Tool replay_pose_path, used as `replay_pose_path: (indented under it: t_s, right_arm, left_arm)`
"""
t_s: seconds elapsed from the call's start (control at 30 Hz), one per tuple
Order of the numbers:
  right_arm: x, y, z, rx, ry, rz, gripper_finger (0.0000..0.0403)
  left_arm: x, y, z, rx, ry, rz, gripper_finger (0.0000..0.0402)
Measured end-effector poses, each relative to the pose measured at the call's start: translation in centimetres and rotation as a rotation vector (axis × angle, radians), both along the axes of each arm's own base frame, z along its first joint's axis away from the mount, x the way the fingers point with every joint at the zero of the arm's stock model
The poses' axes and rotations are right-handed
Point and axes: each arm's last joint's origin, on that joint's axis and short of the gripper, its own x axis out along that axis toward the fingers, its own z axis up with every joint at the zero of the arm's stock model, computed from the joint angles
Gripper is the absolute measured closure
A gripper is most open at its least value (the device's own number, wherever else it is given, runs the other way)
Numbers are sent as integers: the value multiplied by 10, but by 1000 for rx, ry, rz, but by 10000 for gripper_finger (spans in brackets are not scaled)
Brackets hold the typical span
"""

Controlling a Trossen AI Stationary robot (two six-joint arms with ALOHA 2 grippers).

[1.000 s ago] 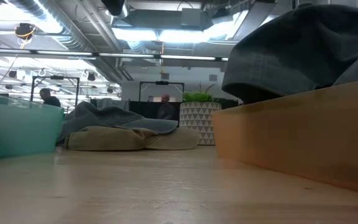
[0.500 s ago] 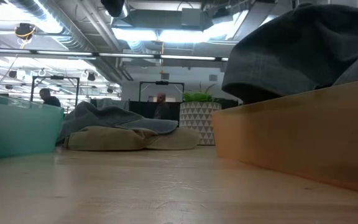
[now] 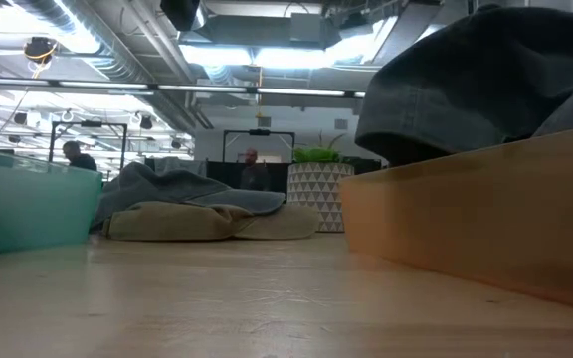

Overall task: Pick & Place hat
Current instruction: Put the blue cap into the orange bin

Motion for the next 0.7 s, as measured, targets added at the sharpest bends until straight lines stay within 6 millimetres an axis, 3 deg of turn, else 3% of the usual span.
replay_pose_path:
  t_s: [0.3, 0.7]
  right_arm:
    - [6, 1, -8, -98, -5, 42, 206]
    - [6, 0, -8, -144, 36, 151, 208]
  left_arm:
    - [0, 0, 0, 0, 1, 0, 304]
    - [0, 0, -2, 6, 17, 0, 304]
